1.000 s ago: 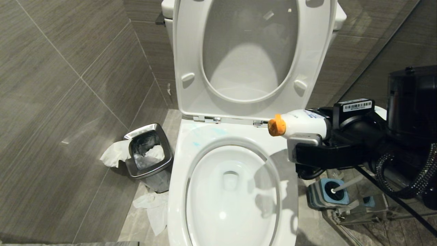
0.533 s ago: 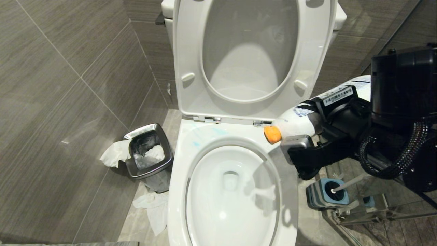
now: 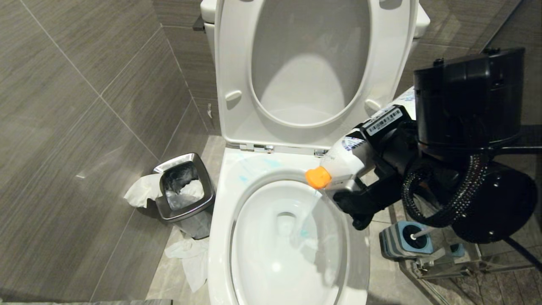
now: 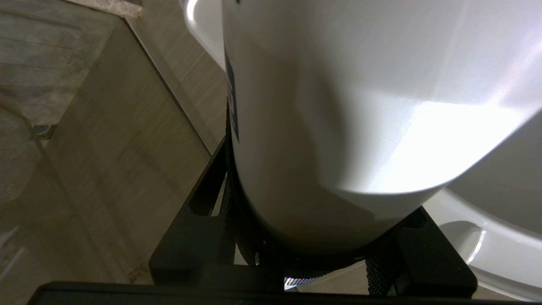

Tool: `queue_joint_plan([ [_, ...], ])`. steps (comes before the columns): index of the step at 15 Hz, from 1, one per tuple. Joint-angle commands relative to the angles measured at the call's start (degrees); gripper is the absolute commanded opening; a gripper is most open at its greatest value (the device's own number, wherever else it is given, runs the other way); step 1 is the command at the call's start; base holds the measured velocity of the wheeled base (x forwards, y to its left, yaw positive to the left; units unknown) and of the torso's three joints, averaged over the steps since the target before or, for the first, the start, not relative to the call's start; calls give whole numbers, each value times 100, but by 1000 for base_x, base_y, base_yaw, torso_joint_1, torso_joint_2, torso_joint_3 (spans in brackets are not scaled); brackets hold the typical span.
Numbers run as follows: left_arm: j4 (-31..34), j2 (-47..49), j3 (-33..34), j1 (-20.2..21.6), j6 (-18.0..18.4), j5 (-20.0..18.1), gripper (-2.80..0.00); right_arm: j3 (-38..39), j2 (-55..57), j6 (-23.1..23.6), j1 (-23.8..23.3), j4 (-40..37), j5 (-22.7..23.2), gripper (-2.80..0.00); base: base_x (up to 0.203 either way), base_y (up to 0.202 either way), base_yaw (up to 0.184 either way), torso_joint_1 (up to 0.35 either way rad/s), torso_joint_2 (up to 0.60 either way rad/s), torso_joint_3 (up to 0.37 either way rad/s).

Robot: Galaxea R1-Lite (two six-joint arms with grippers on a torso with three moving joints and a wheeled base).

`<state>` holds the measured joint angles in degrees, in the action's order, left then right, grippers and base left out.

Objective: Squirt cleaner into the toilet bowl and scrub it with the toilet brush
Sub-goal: Pour in the cleaning agent

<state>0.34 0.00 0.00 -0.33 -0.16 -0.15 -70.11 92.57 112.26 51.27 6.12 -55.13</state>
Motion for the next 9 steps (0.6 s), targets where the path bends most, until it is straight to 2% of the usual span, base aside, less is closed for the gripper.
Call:
queue_joint_plan([
  [1, 1, 0, 9, -2, -2, -3, -280, -183, 247, 68, 68, 3, -51, -280, 0, 0, 0, 0, 0, 0],
  [9, 1, 0, 9, -2, 15, -3, -280, -206, 252, -63, 68, 73, -25, -280, 0, 0, 0, 0, 0, 0],
])
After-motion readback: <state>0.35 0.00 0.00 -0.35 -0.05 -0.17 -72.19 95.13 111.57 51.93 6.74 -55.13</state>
